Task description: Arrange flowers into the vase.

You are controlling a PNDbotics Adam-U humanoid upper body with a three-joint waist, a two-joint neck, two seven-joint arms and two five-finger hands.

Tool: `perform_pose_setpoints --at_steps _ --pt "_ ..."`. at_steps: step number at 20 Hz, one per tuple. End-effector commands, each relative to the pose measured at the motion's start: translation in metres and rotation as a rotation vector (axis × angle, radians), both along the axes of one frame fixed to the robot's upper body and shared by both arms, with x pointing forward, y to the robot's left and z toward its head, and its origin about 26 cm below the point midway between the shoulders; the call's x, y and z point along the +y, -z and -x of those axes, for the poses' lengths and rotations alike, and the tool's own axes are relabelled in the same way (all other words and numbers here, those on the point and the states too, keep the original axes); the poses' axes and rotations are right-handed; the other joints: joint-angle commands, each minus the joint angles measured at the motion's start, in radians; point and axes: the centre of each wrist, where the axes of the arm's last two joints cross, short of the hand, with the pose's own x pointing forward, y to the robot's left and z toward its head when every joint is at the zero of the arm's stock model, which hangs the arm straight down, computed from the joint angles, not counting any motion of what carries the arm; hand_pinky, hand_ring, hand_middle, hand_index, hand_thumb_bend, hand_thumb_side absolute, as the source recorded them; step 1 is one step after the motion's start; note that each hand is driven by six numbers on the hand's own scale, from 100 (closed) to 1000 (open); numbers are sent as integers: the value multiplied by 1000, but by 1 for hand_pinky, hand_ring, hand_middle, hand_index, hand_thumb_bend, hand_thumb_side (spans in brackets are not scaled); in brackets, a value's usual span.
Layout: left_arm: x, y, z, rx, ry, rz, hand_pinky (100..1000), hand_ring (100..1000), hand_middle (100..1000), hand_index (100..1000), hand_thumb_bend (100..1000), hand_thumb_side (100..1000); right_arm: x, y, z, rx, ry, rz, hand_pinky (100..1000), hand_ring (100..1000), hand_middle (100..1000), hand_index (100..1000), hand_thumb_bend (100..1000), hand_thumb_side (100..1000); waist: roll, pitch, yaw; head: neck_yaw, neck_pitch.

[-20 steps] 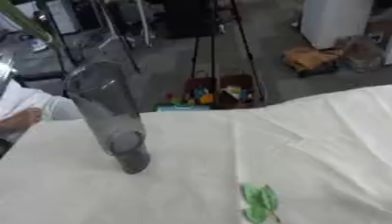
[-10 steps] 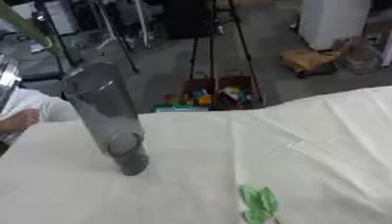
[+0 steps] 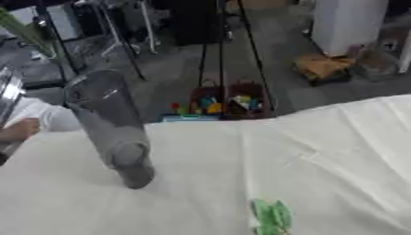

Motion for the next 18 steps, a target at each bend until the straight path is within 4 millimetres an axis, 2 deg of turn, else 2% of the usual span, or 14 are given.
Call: perform_pose_setpoints --at_steps 1,8,18 --pt "9 -7 5 -22 -47 -3 100 100 100 109 100 400 -3 -7 1 -17 7 18 590 819 470 772 100 857 -2 -18 8 -4 -12" --pt "22 -3 1 2 -84 25 100 100 100 107 100 405 -3 -6 1 -15 7 17 591 819 471 773 100 857 -5 -19 16 -6 -15" --pt "28 1 -2 21 -89 44 100 100 100 102 100 409 -3 -6 1 -18 2 17 592 820 471 774 100 856 -11 -15 18 -6 -24"
